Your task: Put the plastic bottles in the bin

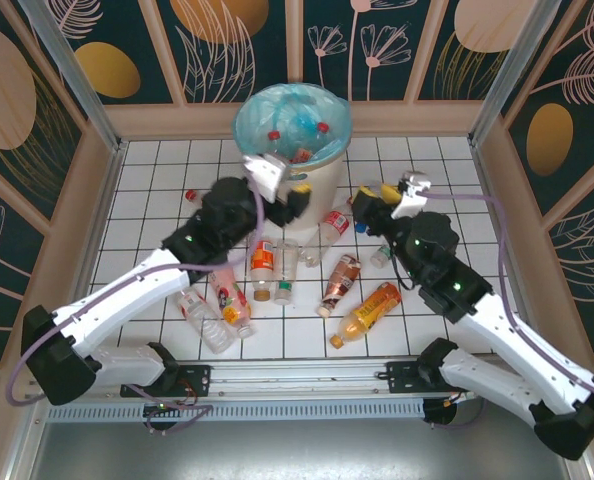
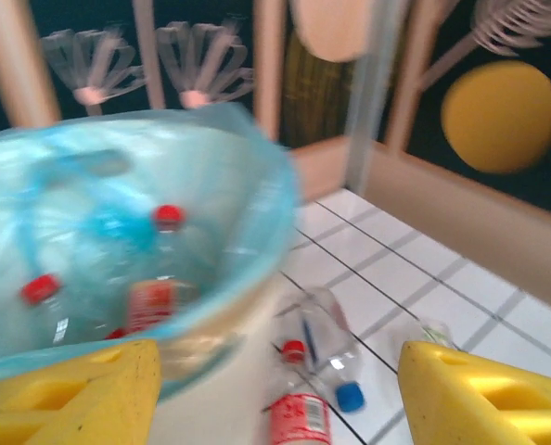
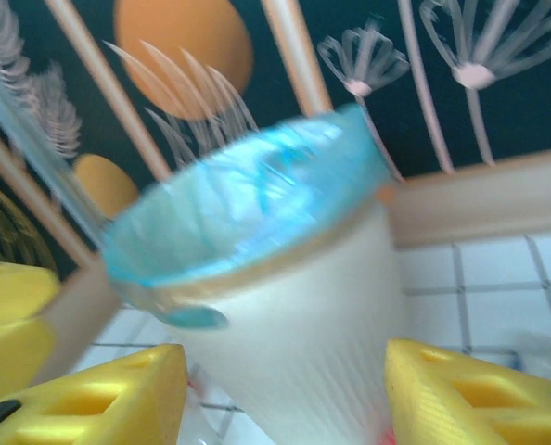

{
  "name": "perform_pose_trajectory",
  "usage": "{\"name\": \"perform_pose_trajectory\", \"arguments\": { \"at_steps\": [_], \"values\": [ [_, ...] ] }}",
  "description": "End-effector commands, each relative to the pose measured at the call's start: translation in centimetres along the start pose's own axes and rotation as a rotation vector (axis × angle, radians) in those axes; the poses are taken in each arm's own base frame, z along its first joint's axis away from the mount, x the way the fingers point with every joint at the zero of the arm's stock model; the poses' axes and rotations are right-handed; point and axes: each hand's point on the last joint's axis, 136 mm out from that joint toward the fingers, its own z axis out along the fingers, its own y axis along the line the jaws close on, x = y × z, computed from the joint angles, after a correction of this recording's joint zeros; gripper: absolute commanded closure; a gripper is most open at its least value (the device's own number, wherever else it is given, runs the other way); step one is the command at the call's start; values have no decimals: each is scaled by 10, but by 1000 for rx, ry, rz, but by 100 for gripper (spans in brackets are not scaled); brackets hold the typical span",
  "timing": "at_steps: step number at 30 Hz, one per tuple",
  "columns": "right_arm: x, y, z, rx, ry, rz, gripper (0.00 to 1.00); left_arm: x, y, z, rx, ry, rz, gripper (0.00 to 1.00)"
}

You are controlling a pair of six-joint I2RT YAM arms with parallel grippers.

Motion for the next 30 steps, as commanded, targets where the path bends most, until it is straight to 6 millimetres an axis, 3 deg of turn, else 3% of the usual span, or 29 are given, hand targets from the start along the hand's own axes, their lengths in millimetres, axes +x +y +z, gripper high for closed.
{"name": "perform_pose_trajectory", "arguments": {
  "at_steps": [1, 6, 10, 16, 20, 24, 30],
  "values": [
    [29, -47, -22, 181, 81, -12, 42, 26, -31, 9, 13, 67, 193, 31],
    [26, -64, -34, 223, 115, -53, 41, 45, -104, 11, 191, 65, 252, 31],
    [32, -72, -35, 239, 185, -59, 41, 51, -136, 15, 307, 61, 224, 32],
    [74, -101, -33, 315, 344, -10, 40, 78, -140, 11, 341, 62, 186, 32],
    [94, -96, -31, 259, 381, 34, 40, 96, -135, 12, 316, 123, 201, 31],
    [115, -87, -25, 183, 412, 77, 40, 98, -125, 16, 249, 156, 135, 30],
    [145, -83, -10, 139, 480, 116, 41, 118, -120, 19, 212, 232, 61, 30]
  ]
}}
